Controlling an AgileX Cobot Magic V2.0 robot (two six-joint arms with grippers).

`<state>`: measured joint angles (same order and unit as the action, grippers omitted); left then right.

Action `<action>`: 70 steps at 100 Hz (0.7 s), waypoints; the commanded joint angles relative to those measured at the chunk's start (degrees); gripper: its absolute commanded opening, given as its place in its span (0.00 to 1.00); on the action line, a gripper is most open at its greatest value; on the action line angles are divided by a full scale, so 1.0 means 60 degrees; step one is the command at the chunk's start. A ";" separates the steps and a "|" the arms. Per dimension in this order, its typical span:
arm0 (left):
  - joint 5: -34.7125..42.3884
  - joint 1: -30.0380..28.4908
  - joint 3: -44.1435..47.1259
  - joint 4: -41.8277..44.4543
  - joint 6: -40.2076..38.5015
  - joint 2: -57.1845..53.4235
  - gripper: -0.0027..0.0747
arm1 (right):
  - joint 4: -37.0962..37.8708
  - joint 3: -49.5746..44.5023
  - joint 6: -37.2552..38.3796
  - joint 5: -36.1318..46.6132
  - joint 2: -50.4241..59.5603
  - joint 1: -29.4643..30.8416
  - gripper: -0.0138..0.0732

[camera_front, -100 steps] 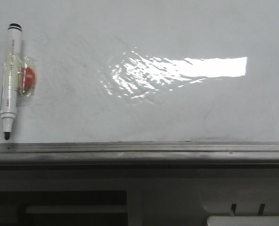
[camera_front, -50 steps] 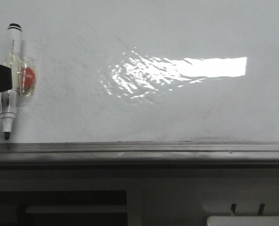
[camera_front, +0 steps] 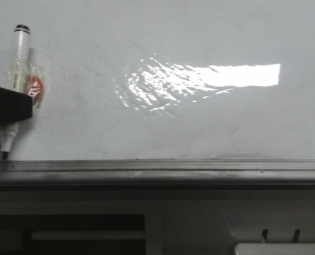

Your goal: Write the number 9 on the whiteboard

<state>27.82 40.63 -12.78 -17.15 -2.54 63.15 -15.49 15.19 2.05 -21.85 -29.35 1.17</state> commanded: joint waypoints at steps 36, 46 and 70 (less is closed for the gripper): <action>0.0024 0.0183 -0.0257 0.3358 -0.0068 -0.0767 0.01 | -0.0160 0.2621 -0.1944 -0.0872 -0.1707 -0.5095 0.15; 0.0009 0.0588 -0.0404 0.4330 -0.0068 -0.1022 0.01 | -0.0160 0.3360 -0.2022 -0.0475 -0.2396 -0.6349 0.35; -0.0017 0.1640 -0.0994 0.6112 0.0004 -0.1040 0.01 | -0.0179 0.4862 -0.2072 -0.0217 -0.3874 -0.8372 0.57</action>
<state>23.57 48.72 -16.33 16.87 -2.54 57.81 -16.05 39.82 -9.52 -27.32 -50.27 -46.49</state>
